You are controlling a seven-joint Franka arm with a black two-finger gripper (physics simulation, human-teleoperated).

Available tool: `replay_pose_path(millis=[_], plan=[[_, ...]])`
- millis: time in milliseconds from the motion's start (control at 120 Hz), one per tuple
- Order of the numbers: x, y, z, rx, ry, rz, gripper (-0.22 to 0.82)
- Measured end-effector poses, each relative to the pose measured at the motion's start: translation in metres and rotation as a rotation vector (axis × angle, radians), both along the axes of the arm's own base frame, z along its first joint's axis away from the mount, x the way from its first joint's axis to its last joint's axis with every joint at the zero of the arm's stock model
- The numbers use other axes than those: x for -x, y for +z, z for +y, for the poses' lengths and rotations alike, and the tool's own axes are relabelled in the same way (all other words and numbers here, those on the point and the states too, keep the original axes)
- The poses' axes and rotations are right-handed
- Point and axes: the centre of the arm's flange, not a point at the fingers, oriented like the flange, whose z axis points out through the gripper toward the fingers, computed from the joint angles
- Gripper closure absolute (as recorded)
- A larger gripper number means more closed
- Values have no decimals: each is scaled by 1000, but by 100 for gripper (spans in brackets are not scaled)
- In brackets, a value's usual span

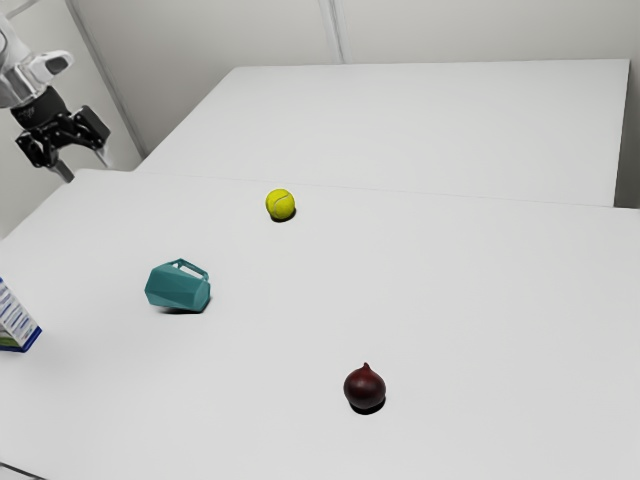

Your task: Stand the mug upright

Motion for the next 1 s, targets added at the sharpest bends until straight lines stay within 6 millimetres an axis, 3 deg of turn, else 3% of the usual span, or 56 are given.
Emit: replay_pose_path(millis=[125, 308, 483, 733, 1000], plan=[[-5, -31, 5, 118, -42, -47, 2], [-3, -90, 39, 301, -42, -113, 2], [-3, -140, 48, 440, -62, -193, 2], [-8, -189, 61, 499, -119, -252, 2], [-5, -223, 71, 534, -129, -236, 2]])
